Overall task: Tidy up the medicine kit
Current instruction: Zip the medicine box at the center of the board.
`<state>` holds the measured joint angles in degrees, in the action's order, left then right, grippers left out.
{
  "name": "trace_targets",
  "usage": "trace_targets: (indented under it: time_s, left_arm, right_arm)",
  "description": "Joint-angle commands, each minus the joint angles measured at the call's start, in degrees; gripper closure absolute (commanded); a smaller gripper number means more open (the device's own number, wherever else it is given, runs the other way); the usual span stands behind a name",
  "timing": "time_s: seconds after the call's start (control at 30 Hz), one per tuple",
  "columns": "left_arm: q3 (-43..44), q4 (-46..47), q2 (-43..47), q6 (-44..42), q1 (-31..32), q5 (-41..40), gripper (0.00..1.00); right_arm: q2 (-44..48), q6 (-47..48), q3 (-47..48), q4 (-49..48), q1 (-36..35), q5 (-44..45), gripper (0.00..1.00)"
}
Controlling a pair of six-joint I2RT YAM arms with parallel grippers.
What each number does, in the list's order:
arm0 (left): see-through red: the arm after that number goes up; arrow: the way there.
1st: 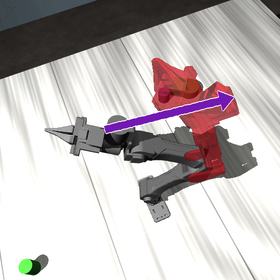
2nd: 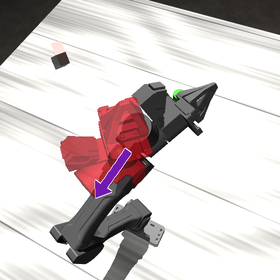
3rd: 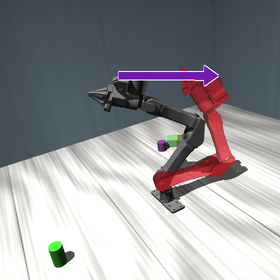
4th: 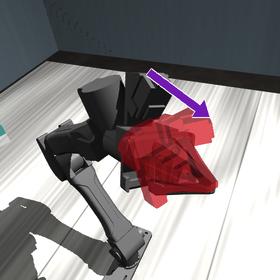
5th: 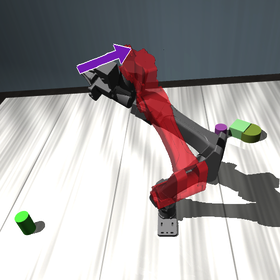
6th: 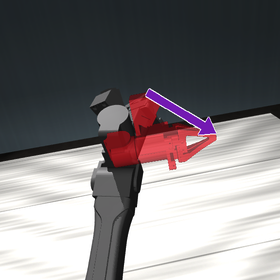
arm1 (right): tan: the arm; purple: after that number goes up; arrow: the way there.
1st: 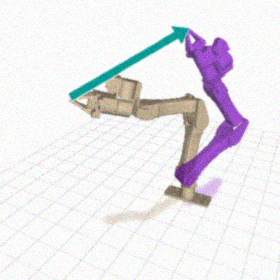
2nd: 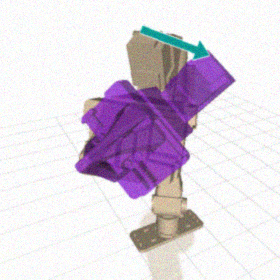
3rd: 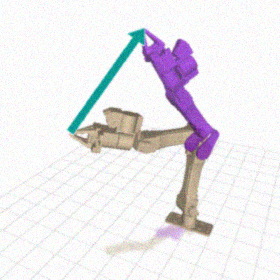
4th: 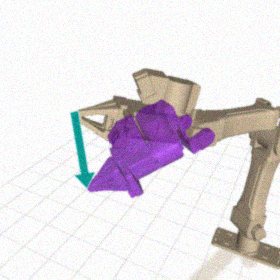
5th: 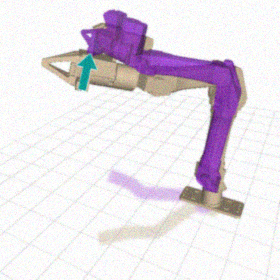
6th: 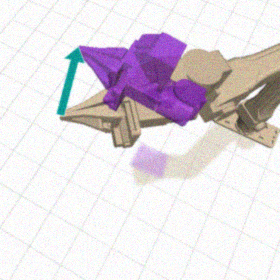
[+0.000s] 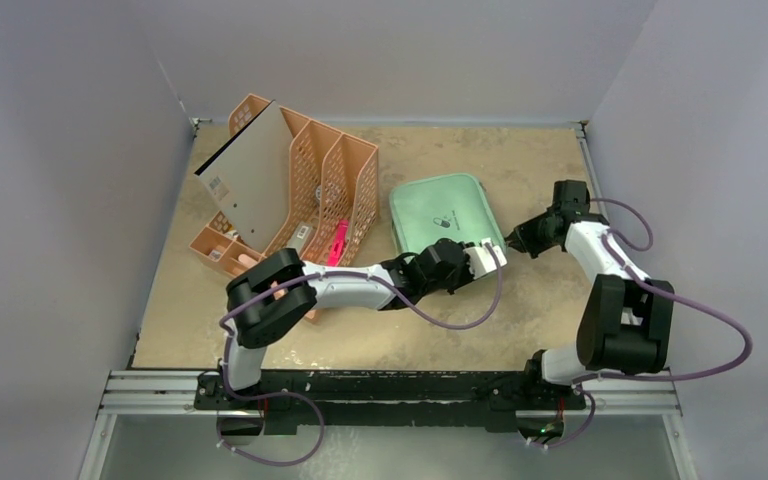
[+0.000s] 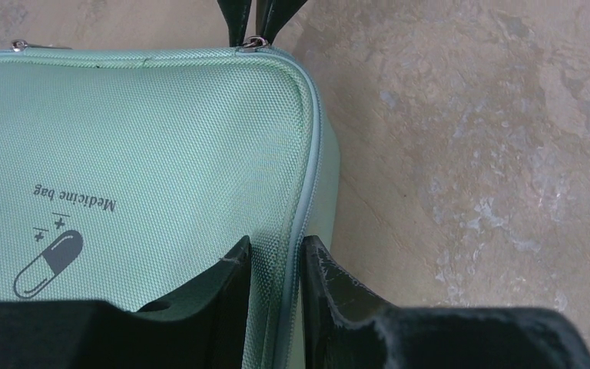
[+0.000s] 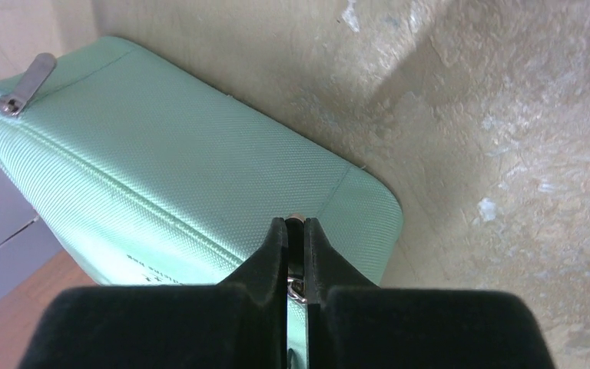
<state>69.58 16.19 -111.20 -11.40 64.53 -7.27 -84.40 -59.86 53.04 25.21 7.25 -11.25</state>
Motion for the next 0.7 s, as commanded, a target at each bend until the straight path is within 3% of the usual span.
trace_targets:
  time_s: [0.0,0.23,0.53,0.67]
  left_arm:
    - [2.89,-0.44,-3.84,5.17,-0.75,-1.59,0.75]
    - [4.0,-0.71,-5.29,8.83,-1.9,-2.74,0.75]
    - [4.65,-1.81,-6.14,10.13,-2.13,-3.34,0.75]
    - [4.43,-2.09,-6.31,10.56,-2.13,-3.83,0.75]
  right_arm:
    - [3.67,6.05,-3.25,-0.25,-0.72,-1.34,1.0]
    - [7.51,8.89,-8.05,-2.35,-0.74,-2.92,1.0]
    - [11.76,8.6,-12.23,0.83,-0.7,1.31,1.0]
    - [12.88,7.46,-14.58,-4.02,-0.65,-4.2,1.0]
